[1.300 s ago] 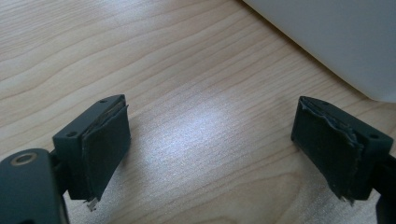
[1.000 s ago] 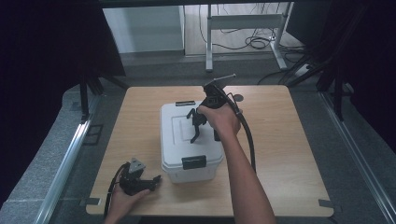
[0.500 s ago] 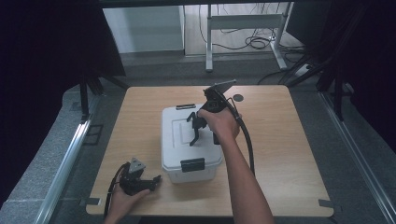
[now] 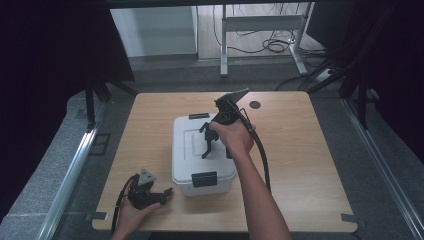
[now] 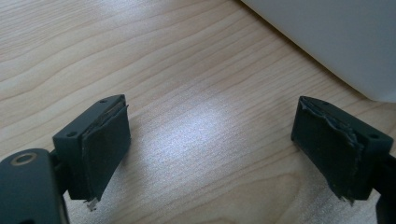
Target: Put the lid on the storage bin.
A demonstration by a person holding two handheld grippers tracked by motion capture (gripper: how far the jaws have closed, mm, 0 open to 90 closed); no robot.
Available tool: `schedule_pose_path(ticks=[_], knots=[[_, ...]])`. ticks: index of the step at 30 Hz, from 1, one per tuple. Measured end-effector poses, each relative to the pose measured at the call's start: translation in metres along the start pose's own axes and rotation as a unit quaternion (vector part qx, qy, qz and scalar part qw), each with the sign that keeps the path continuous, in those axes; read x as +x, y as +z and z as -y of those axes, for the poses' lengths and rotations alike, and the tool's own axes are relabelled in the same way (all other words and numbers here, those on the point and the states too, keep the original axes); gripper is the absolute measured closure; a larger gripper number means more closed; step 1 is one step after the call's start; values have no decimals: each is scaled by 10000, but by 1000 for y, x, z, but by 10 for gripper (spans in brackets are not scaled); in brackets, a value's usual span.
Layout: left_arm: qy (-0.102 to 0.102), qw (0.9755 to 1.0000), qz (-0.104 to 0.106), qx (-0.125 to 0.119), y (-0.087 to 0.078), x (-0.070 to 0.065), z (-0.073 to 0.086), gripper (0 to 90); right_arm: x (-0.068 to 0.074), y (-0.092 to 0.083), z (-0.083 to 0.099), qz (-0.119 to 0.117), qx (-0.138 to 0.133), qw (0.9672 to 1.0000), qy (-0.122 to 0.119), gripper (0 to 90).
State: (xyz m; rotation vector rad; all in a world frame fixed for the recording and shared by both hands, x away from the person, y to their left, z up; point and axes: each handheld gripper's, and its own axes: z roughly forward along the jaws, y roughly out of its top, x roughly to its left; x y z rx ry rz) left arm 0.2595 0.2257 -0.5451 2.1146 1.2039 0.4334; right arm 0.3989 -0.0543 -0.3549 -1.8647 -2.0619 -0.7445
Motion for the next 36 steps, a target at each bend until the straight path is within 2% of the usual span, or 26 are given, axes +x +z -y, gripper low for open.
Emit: schedule_pose_path(ticks=[3,5,6,8,10,12,15,18,26,29,34,36], knots=[[0,10000,2,1,0,0,0,116,1,-1,1,0,-43,9998,-200,768],[1,10000,3,-2,0,0,0,116,2,-4,2,-94,-175,9991,-367,693],[0,10000,3,-3,0,0,0,116,1,-7,3,-131,-309,9981,-515,645],[0,10000,3,-3,0,0,0,116,0,-12,5,-137,-471,9958,-776,608],[1,10000,2,-2,0,0,0,116,-3,-17,7,-174,-586,9938,-929,560],[3,10000,6,4,0,0,0,116,-11,-23,10,-210,-739,9901,-1176,529],[17,10000,0,8,0,0,0,116,-23,-31,15,-292,-932,9866,-1311,498],[17,10000,0,7,0,0,0,116,-38,-38,20,-347,-1093,9844,-1337,491],[18,10000,-4,10,0,0,0,116,-83,-52,34,-473,-1326,9831,-1167,489],[19,10000,-5,11,0,0,0,116,-96,-56,39,-500,-1351,9834,-1103,489],[15,10000,-10,0,0,0,0,116,-116,-58,52,-523,-1458,9816,-1112,481],[12,10000,-11,-3,0,0,0,116,-125,-57,58,-610,-1465,9815,-1070,481]])
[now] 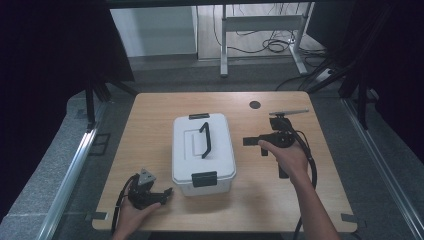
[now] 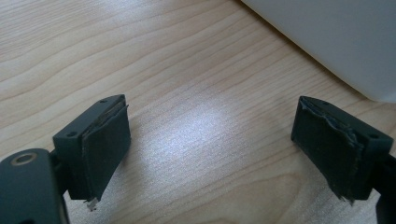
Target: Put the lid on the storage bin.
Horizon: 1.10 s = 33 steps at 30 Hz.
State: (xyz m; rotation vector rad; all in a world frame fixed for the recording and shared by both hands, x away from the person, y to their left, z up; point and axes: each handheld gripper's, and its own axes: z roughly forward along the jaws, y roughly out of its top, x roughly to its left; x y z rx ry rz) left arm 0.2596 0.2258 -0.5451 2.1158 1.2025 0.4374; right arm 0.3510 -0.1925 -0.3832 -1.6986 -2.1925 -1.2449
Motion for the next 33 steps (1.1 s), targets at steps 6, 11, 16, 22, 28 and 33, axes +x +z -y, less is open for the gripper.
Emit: schedule_pose_path(ticks=[6,11,16,22,28,33], knots=[[-1,10000,3,-2,0,0,0,116,-22,1,24,-26,-15,9999,100,480],[-17,10000,13,-4,0,0,0,117,-36,1,41,-49,-7,9999,122,473],[-17,10000,14,-5,0,0,0,117,-47,0,57,2,-8,9999,116,469],[-15,10000,14,-2,0,0,0,116,-62,1,75,-15,24,9997,239,468],[-14,10000,13,-1,0,0,0,116,-69,0,78,-1,6,9995,311,469],[-12,10000,11,-1,0,0,0,117,-66,2,78,-28,27,9997,256,468]])
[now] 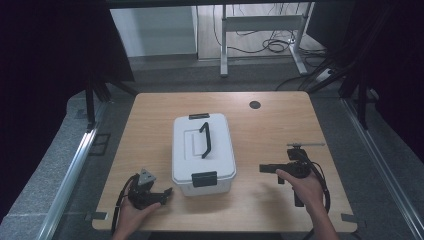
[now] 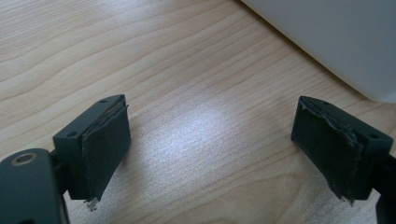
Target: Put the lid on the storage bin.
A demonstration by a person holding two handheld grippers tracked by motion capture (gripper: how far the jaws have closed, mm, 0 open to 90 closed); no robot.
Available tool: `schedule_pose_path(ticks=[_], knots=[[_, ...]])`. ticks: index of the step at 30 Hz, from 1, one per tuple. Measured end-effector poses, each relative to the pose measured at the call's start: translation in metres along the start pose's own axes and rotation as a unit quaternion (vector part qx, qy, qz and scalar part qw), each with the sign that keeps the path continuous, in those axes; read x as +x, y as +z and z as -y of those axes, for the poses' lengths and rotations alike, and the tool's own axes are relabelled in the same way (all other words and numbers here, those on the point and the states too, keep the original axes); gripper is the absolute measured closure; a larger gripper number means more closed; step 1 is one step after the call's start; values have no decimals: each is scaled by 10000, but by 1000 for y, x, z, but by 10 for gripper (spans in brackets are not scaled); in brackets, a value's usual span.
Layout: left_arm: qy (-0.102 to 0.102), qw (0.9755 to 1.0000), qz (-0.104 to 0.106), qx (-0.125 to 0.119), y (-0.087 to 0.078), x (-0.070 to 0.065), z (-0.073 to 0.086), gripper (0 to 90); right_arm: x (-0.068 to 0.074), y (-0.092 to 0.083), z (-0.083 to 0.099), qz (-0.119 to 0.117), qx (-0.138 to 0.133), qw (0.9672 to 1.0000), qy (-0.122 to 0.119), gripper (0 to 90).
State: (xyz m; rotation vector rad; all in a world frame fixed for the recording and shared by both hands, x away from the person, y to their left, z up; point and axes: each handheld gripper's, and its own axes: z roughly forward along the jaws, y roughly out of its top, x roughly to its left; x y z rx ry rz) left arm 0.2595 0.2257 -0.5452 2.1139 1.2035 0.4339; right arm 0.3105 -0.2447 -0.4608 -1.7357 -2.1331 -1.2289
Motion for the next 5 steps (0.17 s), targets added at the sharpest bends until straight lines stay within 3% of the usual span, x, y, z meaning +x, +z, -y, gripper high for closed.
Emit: schedule_pose_path(ticks=[5], knots=[[-1,10000,0,-1,0,0,0,116,-1,0,2,10,28,10000,0,465]])
